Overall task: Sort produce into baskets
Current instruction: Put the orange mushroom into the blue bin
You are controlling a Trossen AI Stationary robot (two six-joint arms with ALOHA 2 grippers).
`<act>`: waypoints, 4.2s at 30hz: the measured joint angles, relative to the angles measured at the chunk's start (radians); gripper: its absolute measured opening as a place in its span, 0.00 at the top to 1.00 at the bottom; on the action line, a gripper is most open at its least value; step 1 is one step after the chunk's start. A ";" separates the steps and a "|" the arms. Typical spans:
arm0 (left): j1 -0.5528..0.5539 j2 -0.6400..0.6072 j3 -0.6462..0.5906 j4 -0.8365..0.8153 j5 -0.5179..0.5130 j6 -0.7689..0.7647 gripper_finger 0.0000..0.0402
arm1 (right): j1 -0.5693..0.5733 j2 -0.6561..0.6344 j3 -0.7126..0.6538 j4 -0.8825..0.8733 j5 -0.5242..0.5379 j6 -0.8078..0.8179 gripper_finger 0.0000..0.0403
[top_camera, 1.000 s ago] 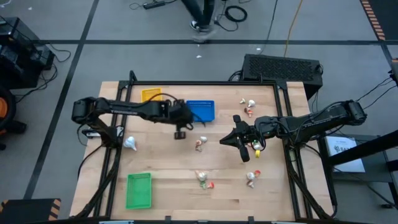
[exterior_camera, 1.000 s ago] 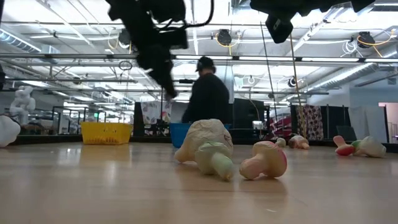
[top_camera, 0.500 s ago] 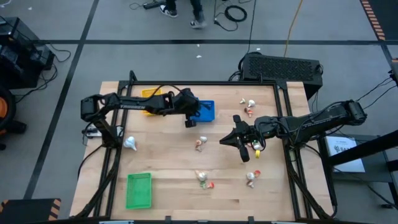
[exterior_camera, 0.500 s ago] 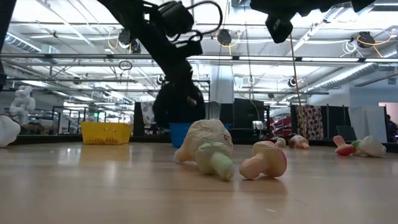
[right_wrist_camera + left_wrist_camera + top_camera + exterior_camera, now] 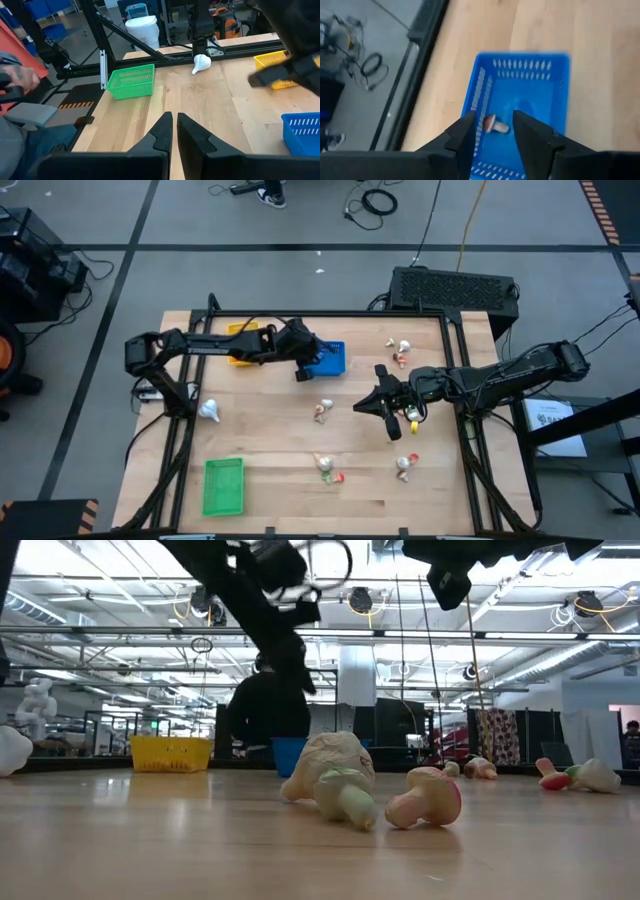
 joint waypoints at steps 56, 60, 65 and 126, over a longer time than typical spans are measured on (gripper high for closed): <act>-0.319 0.149 -0.276 0.356 0.032 -0.340 0.65 | -0.087 0.077 0.000 0.047 0.002 -0.072 0.96; -0.318 0.160 -0.276 0.355 0.062 -0.338 0.65 | -0.087 0.077 0.000 0.045 0.000 -0.070 0.96; -0.318 0.161 -0.276 0.356 0.077 -0.338 0.65 | -0.087 0.077 0.000 0.045 -0.001 -0.070 0.96; -0.020 -0.032 -0.199 0.174 -0.024 -0.156 0.93 | -0.087 0.077 0.000 0.044 -0.001 -0.098 0.96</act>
